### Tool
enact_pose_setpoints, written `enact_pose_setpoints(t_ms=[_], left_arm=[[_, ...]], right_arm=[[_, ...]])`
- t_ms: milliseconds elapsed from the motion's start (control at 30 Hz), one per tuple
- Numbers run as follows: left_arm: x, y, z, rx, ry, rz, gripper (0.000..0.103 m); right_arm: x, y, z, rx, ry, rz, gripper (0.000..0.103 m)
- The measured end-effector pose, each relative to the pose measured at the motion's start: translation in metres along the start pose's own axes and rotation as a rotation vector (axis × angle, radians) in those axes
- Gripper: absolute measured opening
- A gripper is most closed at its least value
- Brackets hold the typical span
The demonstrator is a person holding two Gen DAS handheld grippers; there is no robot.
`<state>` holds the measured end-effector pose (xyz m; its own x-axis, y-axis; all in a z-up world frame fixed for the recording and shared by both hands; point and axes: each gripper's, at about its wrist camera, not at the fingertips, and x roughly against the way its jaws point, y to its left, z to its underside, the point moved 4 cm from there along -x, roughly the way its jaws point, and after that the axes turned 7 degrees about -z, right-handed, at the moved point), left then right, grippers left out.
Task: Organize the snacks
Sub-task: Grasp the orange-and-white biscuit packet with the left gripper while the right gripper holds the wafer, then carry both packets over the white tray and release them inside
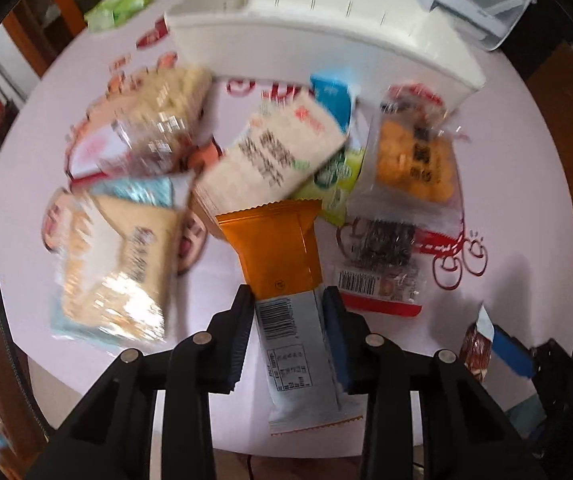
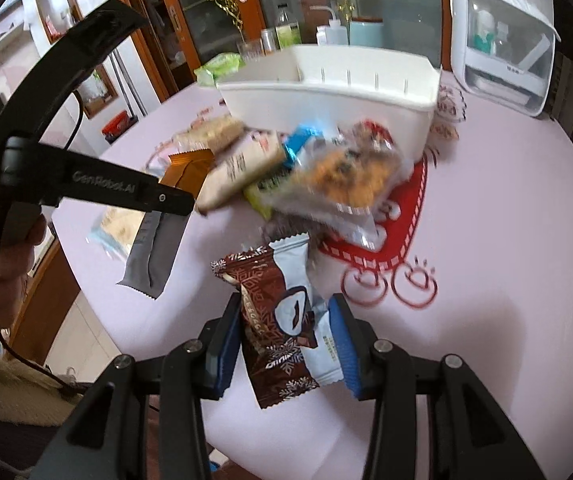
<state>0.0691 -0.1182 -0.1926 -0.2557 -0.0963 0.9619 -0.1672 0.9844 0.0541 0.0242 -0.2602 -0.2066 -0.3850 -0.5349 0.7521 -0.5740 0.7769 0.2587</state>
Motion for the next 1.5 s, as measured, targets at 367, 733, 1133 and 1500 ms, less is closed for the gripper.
enact_pose_setpoints(t_ms=[367,733,1133,1500], left_arm=[[0.071,0.022,-0.049,-0.132,-0.214,-0.02,0.034],[0.105,0.036,-0.139,-0.289,-0.369,0.02,0.034],[0.068,0.039,-0.256,-0.325,-0.414,0.021,0.034],[0.036,0.043,-0.277,-0.318,-0.395,0.004,0.101]], right_arm=[[0.022,0.014,-0.085,-0.021,-0.15,0.069,0.043],[0.011,-0.005,-0.199,-0.161,-0.237,0.191,0.043],[-0.038,-0.072,-0.289,-0.367,-0.194,0.383,0.045],[-0.067,-0.07,-0.277,-0.445,-0.118,0.379,0.071]])
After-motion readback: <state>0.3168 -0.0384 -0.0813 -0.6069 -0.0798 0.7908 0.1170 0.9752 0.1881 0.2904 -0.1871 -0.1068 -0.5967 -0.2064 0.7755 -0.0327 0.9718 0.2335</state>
